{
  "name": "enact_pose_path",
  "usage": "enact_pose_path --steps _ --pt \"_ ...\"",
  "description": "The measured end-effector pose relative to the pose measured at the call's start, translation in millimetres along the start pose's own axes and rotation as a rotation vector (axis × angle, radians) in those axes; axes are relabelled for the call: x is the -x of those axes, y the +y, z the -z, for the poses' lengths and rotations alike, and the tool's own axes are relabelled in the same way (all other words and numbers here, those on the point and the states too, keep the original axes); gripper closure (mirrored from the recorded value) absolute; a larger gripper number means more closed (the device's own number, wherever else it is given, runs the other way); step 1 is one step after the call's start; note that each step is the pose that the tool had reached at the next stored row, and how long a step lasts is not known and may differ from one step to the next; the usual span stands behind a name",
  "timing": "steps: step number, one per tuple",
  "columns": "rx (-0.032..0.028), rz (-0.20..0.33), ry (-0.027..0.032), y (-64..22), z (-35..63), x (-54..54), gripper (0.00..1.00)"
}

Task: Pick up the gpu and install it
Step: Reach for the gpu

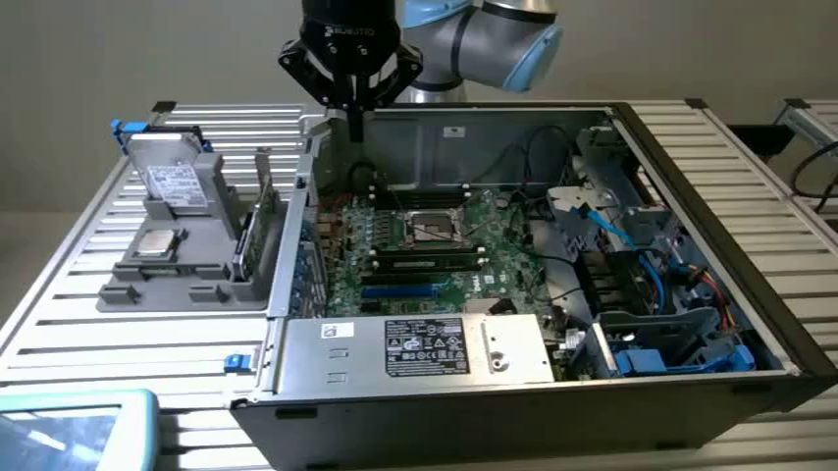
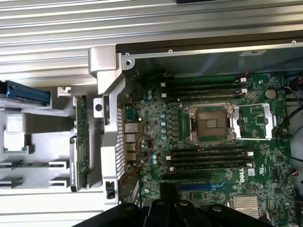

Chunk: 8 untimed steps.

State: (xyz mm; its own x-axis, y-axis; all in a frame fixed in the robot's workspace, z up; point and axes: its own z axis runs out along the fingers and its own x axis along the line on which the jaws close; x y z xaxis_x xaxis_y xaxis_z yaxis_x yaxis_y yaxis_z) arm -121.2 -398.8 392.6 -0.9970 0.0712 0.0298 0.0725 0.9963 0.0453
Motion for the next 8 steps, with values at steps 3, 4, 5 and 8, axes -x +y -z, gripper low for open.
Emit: enact_pose_path --steps 3,4,5,8 --pt "0.0 0.0 0.0 0.0 0.0 0.0 0.89" --pt "0.0 0.0 0.0 0.0 0.0 0.0 0.89" --pt "0.0 0.0 0.0 0.0 0.0 0.0 0.89" --pt "0.0 0.0 0.0 0.0 0.0 0.0 0.89"
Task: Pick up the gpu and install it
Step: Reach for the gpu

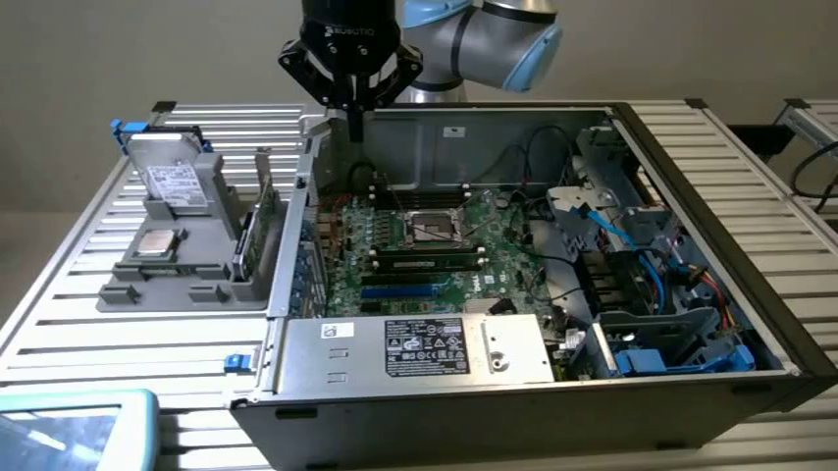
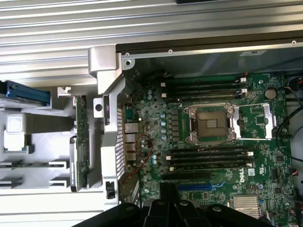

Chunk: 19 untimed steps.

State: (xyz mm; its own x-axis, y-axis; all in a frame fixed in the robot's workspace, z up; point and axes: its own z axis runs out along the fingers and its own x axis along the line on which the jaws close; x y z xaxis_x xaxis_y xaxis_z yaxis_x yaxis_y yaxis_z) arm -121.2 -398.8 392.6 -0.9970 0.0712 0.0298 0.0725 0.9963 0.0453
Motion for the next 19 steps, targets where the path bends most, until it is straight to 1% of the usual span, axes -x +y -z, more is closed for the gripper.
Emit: enact_pose_path --steps 6,10,14,19 --pt "0.0 0.0 0.0 0.0 0.0 -0.1 0.89" --pt "-0.0002 0.0 0.0001 -0.1 0.0 -4.2 0.89" --pt "-0.0001 0.0 0.0 -0.5 -0.4 -14.5 0.89" --pt "0.0001 0.0 -0.0001 -1.9 -1.0 -36.3 0.89"
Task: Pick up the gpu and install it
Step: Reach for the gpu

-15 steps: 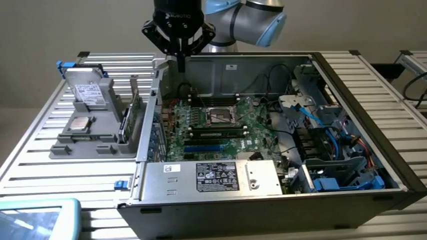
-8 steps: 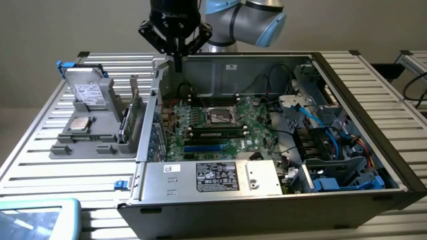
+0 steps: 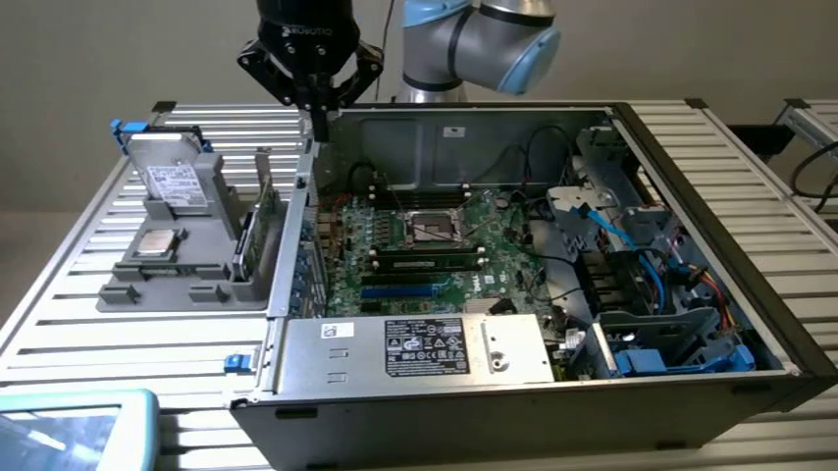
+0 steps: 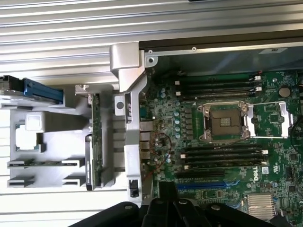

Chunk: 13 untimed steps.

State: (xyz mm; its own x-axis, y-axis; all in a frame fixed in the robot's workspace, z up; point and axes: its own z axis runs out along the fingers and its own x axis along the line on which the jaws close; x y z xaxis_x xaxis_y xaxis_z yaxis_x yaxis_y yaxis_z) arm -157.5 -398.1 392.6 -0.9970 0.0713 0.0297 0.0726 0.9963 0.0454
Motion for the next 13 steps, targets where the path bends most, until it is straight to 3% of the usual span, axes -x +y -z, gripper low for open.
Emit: enact_pose_path --steps 10,13 --pt "0.0 0.0 -0.002 -2.5 -2.3 -44.4 0.89" --pt "0.0 0.0 -0.0029 -2.4 -3.1 -52.8 0.89"
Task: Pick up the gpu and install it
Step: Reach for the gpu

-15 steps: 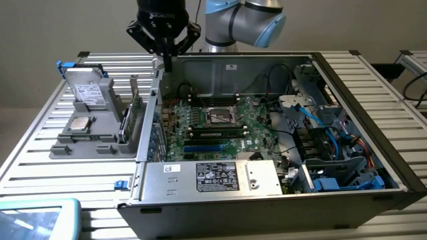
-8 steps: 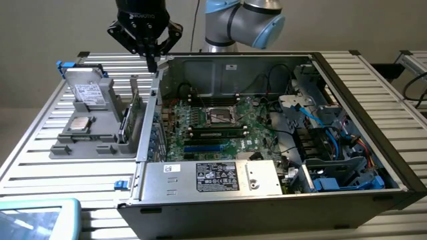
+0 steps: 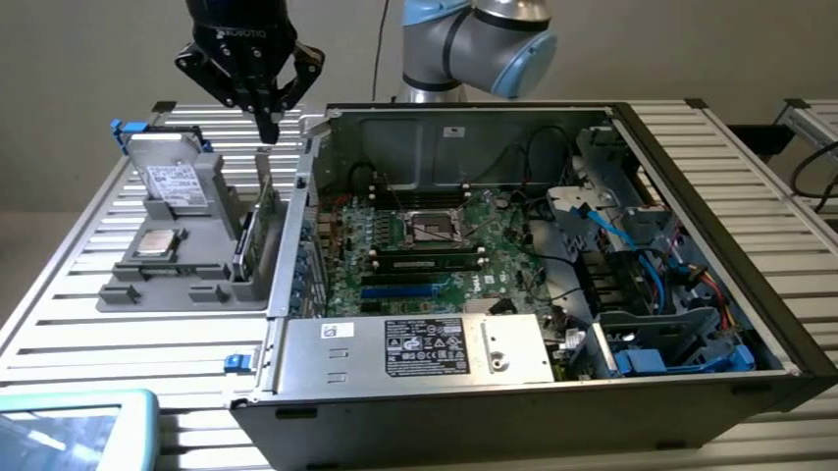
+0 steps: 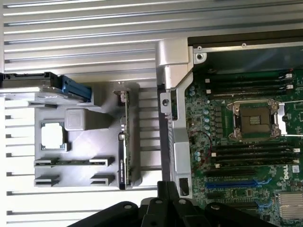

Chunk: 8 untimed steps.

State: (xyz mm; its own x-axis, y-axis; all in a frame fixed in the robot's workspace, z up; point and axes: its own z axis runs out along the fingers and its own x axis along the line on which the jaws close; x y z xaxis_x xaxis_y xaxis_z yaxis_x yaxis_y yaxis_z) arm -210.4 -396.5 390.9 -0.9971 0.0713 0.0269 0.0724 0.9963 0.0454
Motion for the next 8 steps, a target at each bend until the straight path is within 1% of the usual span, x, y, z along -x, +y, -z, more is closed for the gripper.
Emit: enact_pose_path --steps 4,8 --pt "0.0 0.0 0.0 0.6 -0.8 -10.4 0.89" --pt "-0.0005 0.0 -0.0002 2.8 -1.2 -18.0 0.89"
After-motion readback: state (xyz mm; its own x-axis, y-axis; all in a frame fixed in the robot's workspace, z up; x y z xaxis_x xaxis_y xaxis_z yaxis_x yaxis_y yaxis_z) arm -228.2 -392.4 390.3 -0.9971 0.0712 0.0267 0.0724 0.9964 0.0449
